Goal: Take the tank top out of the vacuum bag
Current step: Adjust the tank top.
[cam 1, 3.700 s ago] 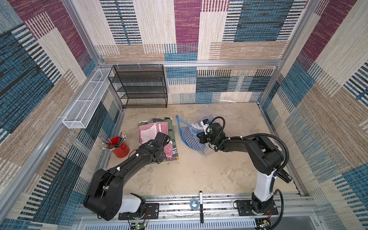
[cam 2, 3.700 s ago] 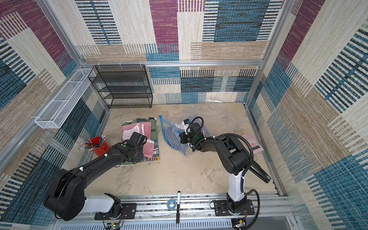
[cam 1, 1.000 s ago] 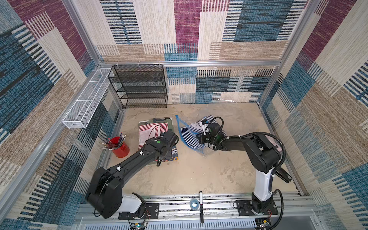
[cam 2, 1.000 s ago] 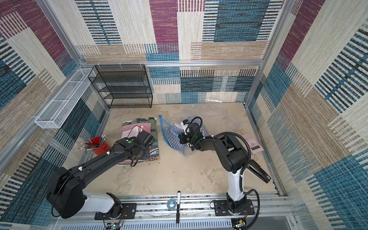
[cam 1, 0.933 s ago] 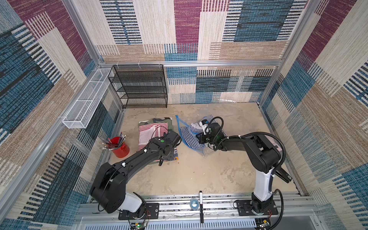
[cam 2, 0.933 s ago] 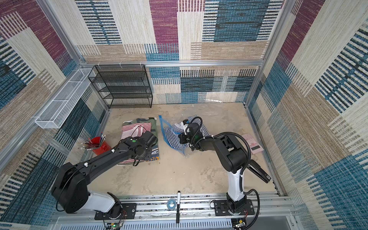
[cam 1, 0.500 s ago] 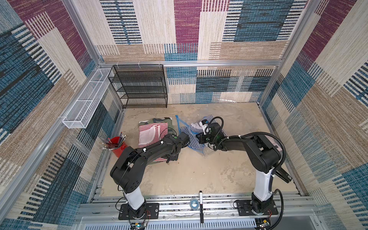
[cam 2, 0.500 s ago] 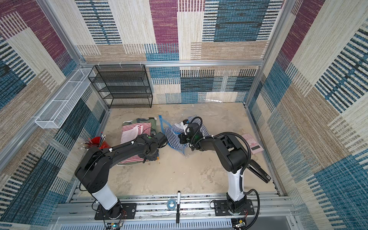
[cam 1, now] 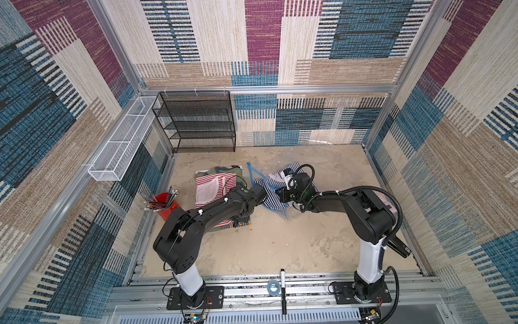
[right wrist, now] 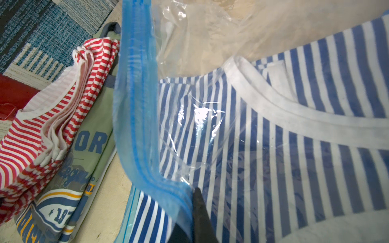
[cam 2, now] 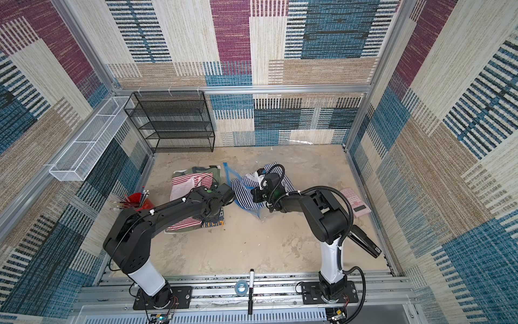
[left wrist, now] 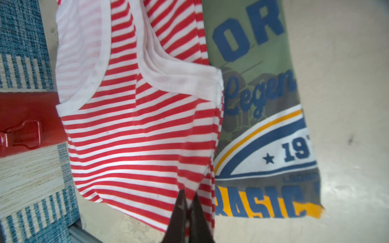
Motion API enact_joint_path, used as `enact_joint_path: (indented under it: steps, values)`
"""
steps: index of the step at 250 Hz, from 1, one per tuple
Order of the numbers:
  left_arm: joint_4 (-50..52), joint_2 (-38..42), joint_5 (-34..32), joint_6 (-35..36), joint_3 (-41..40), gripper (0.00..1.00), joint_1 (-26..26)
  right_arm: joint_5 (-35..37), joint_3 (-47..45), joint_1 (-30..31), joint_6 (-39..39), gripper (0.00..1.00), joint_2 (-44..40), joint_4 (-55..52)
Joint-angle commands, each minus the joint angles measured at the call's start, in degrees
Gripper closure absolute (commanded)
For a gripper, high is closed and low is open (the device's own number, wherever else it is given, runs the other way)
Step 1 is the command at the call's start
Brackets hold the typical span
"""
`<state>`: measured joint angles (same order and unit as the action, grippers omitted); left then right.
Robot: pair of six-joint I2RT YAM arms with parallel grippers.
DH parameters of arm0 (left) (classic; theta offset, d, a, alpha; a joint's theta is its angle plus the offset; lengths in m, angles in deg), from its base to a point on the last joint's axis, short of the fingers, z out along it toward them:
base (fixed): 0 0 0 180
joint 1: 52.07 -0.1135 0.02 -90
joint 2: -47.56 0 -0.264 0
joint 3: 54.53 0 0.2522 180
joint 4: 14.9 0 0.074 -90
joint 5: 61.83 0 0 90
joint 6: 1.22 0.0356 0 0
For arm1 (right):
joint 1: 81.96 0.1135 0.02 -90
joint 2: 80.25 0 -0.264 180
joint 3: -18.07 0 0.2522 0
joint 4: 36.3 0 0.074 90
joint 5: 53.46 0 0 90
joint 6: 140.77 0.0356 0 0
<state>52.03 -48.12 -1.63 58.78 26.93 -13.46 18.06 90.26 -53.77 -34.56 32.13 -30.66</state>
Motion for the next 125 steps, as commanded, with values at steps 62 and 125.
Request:
enact_joint_path:
  steps: [62, 125]
  values:
    - [-12.5, 14.12, 14.68, -0.31, -6.23, 1.0, -2.83, -1.12, 0.47, -0.03, 0.17, 1.0, 0.21, 0.32]
    - [-15.98, 13.55, 20.46, 0.23, -8.18, 0.89, -3.72, -1.39, 0.63, -0.03, 0.19, 1.0, 0.29, 0.27]
